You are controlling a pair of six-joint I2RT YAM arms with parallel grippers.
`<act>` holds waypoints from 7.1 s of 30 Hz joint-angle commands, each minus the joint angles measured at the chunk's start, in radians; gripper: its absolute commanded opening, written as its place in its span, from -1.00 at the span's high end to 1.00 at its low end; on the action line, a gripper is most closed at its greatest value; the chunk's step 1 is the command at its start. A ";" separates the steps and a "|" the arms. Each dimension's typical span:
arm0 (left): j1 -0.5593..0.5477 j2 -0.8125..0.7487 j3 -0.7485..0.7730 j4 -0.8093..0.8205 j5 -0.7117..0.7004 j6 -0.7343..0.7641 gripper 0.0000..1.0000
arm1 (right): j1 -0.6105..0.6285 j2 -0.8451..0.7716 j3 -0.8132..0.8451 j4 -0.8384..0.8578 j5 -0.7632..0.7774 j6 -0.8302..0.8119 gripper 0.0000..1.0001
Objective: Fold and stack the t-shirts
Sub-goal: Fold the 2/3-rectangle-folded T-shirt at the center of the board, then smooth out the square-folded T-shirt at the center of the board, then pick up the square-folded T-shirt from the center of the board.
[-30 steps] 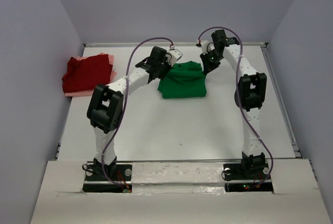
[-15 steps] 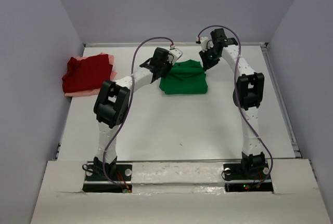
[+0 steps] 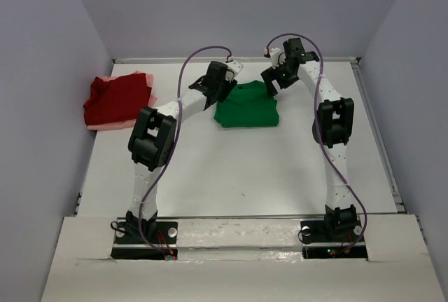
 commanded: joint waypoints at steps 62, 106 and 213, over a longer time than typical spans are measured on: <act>0.712 -1.194 -0.843 0.117 0.316 -0.091 -0.98 | 0.598 0.002 -0.882 1.525 1.008 -0.858 1.00; 0.733 -1.217 -0.839 0.104 0.441 -0.100 -0.98 | 0.469 -0.287 -1.159 1.619 1.097 -0.917 1.00; 0.817 -1.133 -0.887 0.122 0.730 -0.183 -0.98 | 0.537 0.023 -0.136 -0.047 0.157 0.013 0.75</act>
